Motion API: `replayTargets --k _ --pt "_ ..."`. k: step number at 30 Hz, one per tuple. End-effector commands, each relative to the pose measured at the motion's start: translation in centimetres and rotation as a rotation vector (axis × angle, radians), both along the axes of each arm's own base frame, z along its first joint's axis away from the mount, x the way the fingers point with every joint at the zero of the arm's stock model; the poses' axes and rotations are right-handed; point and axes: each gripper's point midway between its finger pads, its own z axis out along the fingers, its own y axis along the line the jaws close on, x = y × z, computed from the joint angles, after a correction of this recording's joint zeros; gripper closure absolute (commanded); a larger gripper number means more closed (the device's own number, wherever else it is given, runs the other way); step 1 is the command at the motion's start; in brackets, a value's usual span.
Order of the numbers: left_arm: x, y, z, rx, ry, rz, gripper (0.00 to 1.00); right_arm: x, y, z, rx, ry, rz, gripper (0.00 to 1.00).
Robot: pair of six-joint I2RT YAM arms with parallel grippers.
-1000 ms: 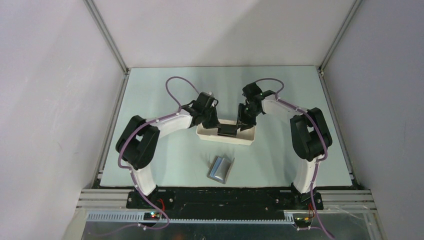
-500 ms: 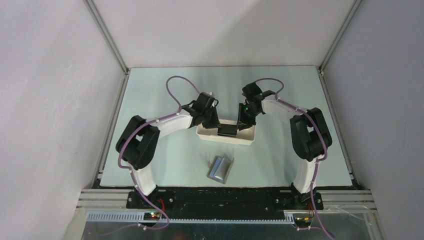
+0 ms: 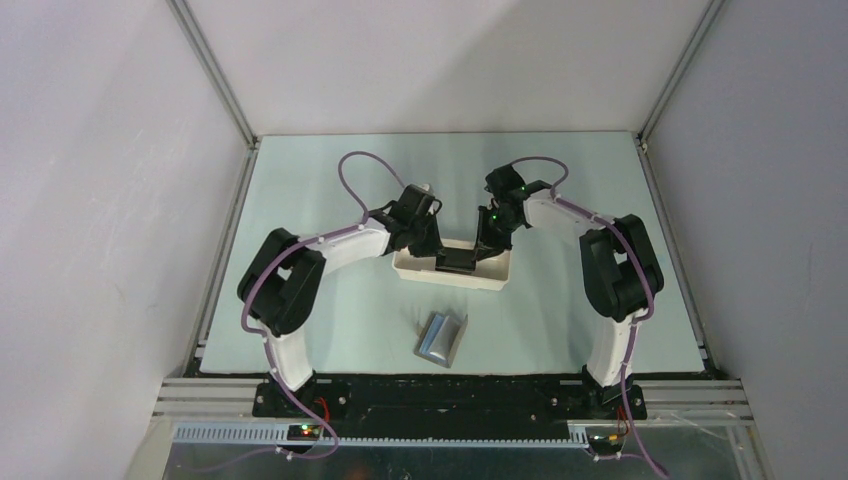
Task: Put the credit cards into the card holder
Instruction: Pick up the credit card from the storage box.
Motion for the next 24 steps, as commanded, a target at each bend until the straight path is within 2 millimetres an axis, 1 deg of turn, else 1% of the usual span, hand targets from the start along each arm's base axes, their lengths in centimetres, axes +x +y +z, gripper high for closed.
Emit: replayTargets --k 1,6,11,24 --pt "0.2 -1.0 0.7 -0.010 -0.024 -0.027 0.86 0.4 0.6 0.5 0.028 -0.019 0.000 0.82" --pt "0.1 -1.5 1.4 -0.028 -0.029 -0.040 0.88 0.4 0.6 0.8 0.032 -0.024 -0.003 0.81" --pt "0.0 -1.7 1.1 -0.029 -0.021 -0.047 0.91 0.3 0.3 1.0 0.029 -0.025 -0.011 0.80" --pt "-0.3 -1.6 0.5 -0.019 -0.010 -0.050 0.93 0.4 1.1 4.3 0.137 -0.084 -0.017 0.80"
